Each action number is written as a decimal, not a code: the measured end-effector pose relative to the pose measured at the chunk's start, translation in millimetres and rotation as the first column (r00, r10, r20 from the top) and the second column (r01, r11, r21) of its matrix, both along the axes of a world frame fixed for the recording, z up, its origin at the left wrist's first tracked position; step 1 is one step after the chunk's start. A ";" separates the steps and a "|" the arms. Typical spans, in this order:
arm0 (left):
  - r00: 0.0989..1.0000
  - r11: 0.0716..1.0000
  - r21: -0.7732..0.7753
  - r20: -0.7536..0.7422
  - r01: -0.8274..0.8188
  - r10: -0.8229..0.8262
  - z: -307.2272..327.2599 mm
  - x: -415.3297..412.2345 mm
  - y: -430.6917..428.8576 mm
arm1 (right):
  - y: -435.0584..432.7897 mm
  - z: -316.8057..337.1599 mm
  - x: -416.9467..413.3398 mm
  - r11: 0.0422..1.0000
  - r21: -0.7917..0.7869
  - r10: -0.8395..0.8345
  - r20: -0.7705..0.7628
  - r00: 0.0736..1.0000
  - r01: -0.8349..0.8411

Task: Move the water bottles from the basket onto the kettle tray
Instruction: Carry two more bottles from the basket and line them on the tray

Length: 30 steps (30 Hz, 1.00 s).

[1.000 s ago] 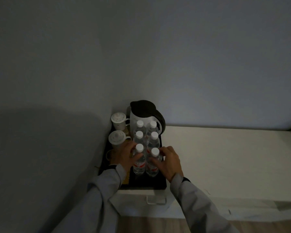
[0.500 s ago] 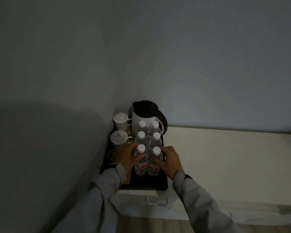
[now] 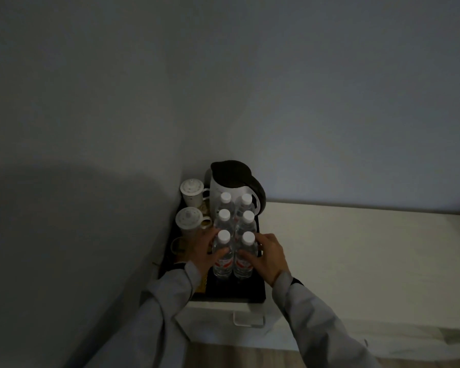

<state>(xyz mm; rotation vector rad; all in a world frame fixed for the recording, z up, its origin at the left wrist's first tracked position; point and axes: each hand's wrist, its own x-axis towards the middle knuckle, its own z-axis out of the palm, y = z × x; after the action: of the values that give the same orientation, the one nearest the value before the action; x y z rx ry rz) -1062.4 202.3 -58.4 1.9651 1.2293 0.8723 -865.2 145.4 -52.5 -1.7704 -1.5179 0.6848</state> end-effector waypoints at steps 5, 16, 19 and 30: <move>1.000 1.000 -0.021 0.000 -0.011 0.011 -1.2 -1.8 -0.7 | -1.8 0.2 -4.2 0.999 0.034 -0.036 -0.039 0.999 0.038; 0.999 0.999 0.014 0.006 0.034 -0.034 0.3 -0.6 -0.6 | -7.8 -2.3 -7.5 0.995 0.040 -0.086 -0.097 0.992 0.090; 0.998 0.998 0.027 0.027 0.055 -0.056 2.5 -0.8 -1.0 | -6.8 -0.9 -5.4 0.998 0.016 -0.062 -0.067 0.996 0.063; 0.994 0.997 -0.025 -0.076 0.071 -0.073 9.2 0.4 9.4 | -4.9 2.8 -2.5 0.999 -0.036 -0.022 -0.001 1.000 0.022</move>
<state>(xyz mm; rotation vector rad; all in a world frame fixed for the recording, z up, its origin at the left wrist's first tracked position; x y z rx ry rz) -1062.0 211.7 -49.2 2.0285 1.1980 0.7503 -867.7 140.5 -49.7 -1.8104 -1.4913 0.7070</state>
